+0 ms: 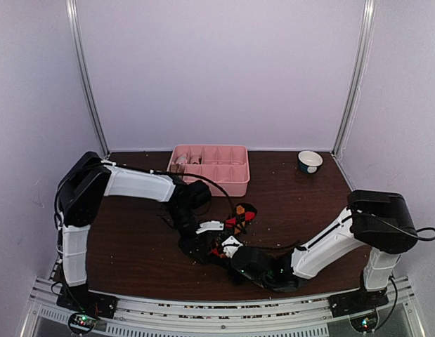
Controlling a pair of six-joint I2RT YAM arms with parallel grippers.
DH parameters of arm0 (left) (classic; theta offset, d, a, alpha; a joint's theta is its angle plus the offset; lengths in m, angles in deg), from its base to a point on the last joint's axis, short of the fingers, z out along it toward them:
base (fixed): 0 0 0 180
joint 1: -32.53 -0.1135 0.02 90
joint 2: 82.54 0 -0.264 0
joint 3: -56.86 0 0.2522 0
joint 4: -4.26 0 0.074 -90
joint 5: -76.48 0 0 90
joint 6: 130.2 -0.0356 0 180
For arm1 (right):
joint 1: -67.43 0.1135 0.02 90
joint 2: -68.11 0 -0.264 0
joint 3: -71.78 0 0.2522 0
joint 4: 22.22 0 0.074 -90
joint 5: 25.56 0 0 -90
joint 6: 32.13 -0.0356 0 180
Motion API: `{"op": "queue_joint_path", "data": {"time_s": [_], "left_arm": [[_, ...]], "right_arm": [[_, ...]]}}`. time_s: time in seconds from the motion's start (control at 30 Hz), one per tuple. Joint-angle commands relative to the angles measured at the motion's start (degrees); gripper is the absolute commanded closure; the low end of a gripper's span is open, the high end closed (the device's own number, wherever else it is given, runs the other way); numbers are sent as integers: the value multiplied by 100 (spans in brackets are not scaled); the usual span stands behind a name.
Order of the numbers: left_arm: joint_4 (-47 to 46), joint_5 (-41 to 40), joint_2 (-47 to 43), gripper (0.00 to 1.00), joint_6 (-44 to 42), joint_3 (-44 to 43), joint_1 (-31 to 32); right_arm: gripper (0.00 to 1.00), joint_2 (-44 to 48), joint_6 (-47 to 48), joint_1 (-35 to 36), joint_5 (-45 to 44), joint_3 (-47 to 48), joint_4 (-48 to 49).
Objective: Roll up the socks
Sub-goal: Roll the sock at the center of the board.
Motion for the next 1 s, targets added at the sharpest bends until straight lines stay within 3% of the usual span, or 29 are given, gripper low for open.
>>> {"op": "queue_joint_path", "data": {"time_s": [0.0, 0.17, 0.3, 0.43, 0.67, 0.8, 0.97], "left_arm": [[-646, -628, -898, 65, -550, 635, -83], [-1088, -789, -1685, 65, -1004, 1285, -60], [-1371, -392, -2174, 65, -1270, 1489, -29], [-1053, -357, -2193, 65, -1576, 1290, 103], [416, -1605, -2718, 68, -3127, 892, 256], [-142, -2173, -2778, 76, -3493, 1386, 737], [-1428, -2532, -2395, 79, -3192, 1588, 1045]], "right_arm": [[88, -342, -253, 12, 132, -122, -877], [90, -346, -426, 9, 216, -205, -837], [92, -325, -496, 13, 291, -311, -633], [93, -295, -549, 2, 369, -409, -517], [96, -180, -587, -85, 722, -589, -351], [98, -243, -714, -243, 1164, -559, -264], [100, -363, -940, -403, 1610, -569, -248]]}}
